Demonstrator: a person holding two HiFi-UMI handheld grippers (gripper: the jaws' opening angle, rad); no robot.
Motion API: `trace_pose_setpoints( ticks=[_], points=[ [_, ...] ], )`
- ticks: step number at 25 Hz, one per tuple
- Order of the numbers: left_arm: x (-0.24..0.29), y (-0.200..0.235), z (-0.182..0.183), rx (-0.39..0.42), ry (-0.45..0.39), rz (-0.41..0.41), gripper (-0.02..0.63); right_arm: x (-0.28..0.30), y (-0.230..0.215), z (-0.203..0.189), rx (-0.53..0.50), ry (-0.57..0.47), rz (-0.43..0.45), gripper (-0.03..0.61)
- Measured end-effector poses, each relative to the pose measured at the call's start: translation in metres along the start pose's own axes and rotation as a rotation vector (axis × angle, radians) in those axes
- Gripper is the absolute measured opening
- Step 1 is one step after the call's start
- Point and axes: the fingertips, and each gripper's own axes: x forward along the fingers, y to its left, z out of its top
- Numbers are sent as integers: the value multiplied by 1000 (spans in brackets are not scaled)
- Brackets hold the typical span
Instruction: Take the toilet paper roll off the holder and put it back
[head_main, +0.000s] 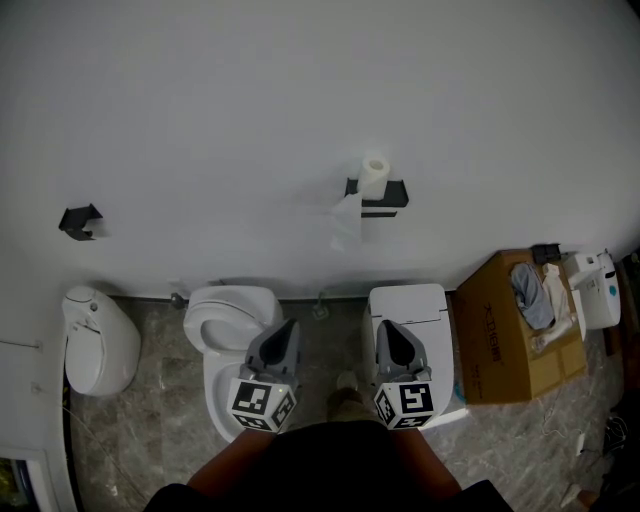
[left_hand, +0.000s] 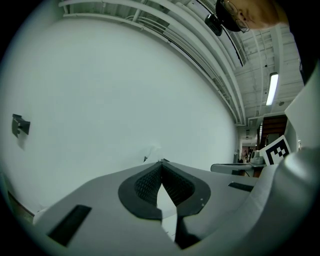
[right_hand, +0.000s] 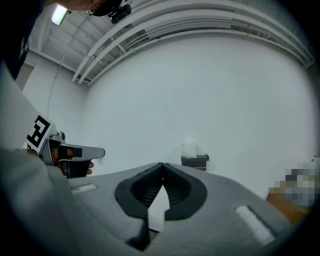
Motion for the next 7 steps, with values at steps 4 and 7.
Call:
trace_pose_setpoints(
  ticks=[4,7],
  points=[
    [13,0,1,0,5,0,18,10,-8,1,10,-1,1,-3],
    [23,-1,2,7,3,-3,17,18,-14,3,14,-5,4,-3]
  ],
)
